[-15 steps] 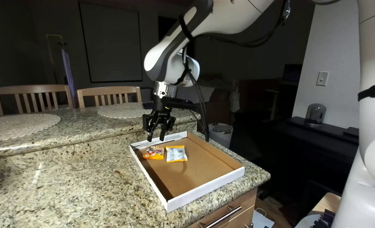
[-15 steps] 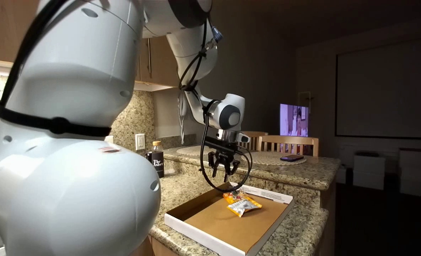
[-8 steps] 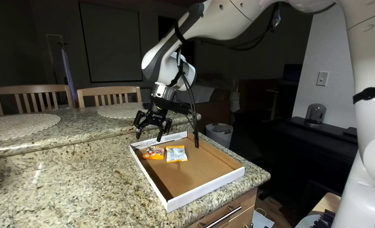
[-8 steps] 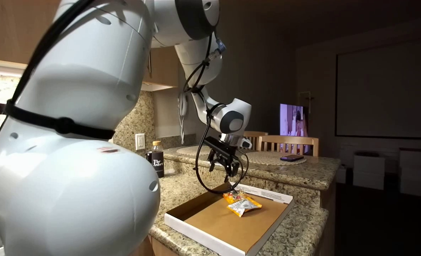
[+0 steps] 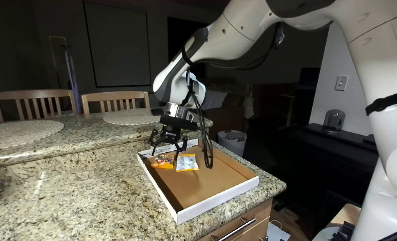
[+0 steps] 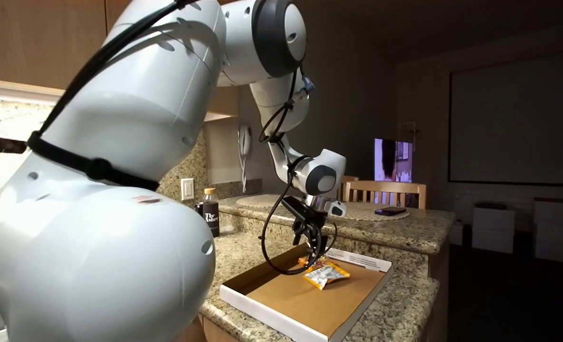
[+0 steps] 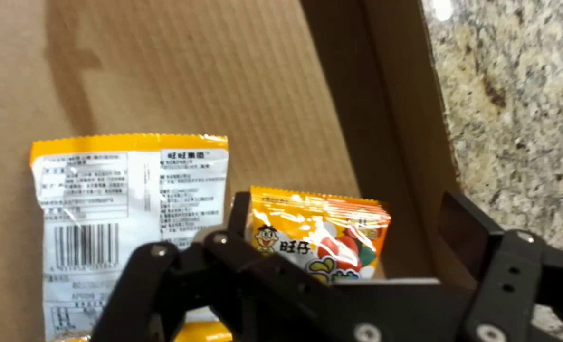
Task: Remove the contents in the box.
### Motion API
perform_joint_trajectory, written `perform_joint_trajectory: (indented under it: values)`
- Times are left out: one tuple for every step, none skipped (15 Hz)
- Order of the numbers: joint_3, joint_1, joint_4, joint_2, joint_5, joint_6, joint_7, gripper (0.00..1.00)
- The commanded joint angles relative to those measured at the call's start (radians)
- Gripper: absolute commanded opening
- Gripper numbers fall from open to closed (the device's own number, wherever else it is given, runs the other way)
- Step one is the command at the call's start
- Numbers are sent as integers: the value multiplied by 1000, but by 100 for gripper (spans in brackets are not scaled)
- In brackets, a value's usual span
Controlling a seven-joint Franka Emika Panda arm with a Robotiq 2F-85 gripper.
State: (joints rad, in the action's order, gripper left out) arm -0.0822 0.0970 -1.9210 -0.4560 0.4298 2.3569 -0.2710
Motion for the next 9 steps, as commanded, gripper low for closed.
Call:
perform_joint_trajectory:
  values:
    - [-12,11,70,-59,20,-65,-125,100]
    - [-22,18,72,-60,20,-68,-129,100]
    - [-12,3,49,-55,5,-33,-83,100]
    - [-16,11,61,-64,6,-41,-96,100]
    - [-20,18,66,-67,6,-42,-104,100]
    - [-21,23,67,-67,6,-41,-110,100]
    - [-21,25,68,-67,6,-42,-111,100]
    - [-21,24,69,-67,6,-42,-111,100]
    - [-20,24,69,-67,6,-42,-111,100]
